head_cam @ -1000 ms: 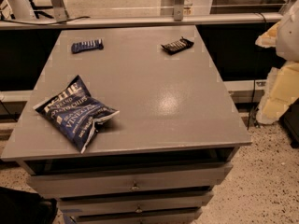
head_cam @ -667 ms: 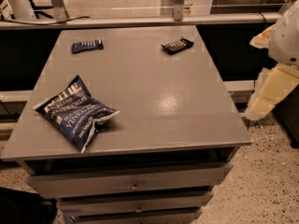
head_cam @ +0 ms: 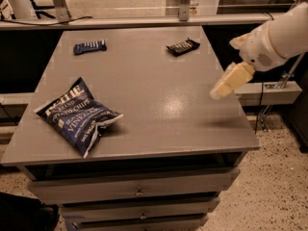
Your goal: Move rxbar chocolate near blue chip bag
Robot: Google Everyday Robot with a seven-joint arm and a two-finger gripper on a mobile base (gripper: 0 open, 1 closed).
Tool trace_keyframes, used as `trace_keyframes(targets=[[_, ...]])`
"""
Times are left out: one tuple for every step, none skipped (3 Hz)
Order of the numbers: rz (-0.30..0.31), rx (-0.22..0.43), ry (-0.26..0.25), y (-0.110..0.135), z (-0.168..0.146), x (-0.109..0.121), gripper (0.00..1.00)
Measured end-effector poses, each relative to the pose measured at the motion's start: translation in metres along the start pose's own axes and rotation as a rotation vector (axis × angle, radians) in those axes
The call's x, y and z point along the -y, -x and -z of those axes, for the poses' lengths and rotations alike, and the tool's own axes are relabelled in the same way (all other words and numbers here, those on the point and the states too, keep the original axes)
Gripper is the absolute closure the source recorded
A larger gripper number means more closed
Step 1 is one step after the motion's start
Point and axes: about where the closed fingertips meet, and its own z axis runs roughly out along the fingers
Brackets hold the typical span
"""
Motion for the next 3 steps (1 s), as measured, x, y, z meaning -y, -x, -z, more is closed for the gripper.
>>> trace_keyframes(targets=[[-0.098,0.142,-0.017,0.007,-0.054,0.052,0.0],[-0.187,0.237,-0.019,0.012,-0.101,0.095,0.0],[-0.249,0.323,-0.017,0.02,-0.14,0.135,0.0]])
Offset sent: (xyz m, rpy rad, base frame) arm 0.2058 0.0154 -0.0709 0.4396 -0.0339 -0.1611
